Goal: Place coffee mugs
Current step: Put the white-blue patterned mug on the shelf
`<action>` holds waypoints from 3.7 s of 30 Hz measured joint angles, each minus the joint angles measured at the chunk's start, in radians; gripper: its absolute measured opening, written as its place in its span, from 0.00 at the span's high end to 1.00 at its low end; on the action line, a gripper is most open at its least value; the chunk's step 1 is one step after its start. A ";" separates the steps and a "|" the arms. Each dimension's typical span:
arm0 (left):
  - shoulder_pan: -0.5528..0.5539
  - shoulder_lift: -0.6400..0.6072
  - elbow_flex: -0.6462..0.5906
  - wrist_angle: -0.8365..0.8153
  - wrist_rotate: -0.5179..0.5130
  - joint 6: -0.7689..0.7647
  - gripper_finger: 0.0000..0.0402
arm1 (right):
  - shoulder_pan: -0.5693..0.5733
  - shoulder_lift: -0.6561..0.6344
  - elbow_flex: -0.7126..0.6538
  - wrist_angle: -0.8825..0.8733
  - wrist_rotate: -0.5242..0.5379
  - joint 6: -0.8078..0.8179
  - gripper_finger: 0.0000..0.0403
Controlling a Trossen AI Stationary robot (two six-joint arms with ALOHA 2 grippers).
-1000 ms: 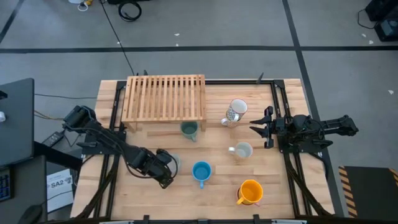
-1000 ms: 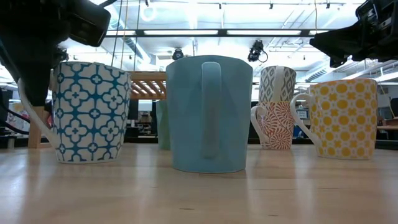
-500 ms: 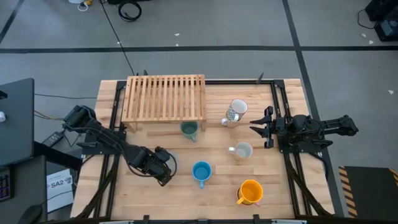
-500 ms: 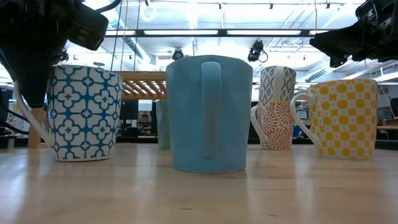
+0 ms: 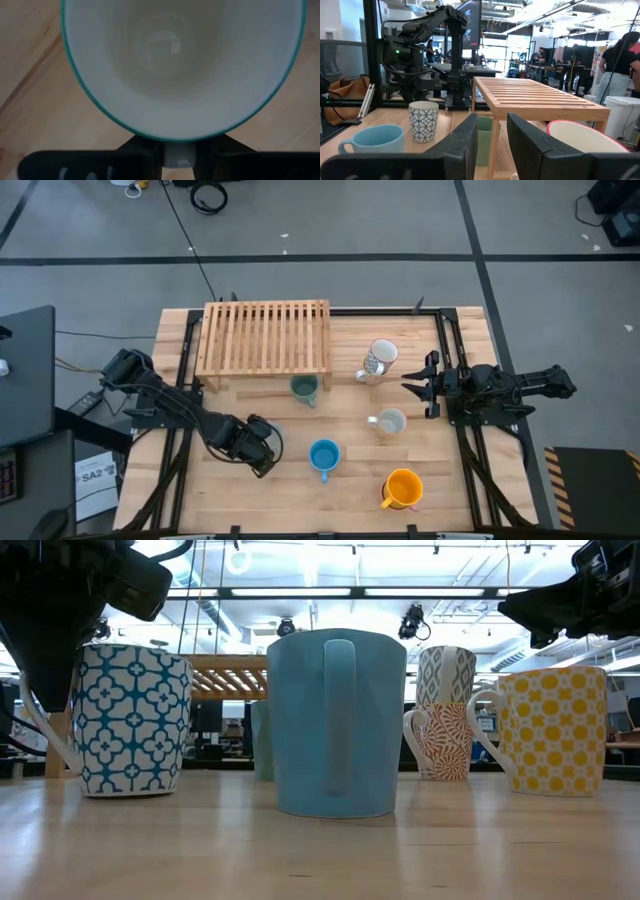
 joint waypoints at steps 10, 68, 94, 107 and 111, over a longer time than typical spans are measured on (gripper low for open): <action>0.009 0.000 0.199 -0.301 -0.029 0.015 0.83 | 0.000 0.000 0.000 0.000 0.000 0.000 0.73; 1.351 0.002 0.778 -0.724 -0.058 1.185 0.83 | 0.000 0.000 0.000 0.000 0.000 0.000 0.73; 1.512 0.000 0.654 -0.722 0.023 1.251 0.83 | 0.000 0.000 0.000 0.000 0.000 0.000 0.73; 1.512 -0.001 0.654 -0.723 0.023 1.256 0.82 | 0.000 0.000 0.000 0.000 0.000 0.000 0.73; 1.510 -0.014 0.651 -0.728 0.024 1.257 0.82 | 0.000 0.000 0.000 0.000 0.000 0.000 0.73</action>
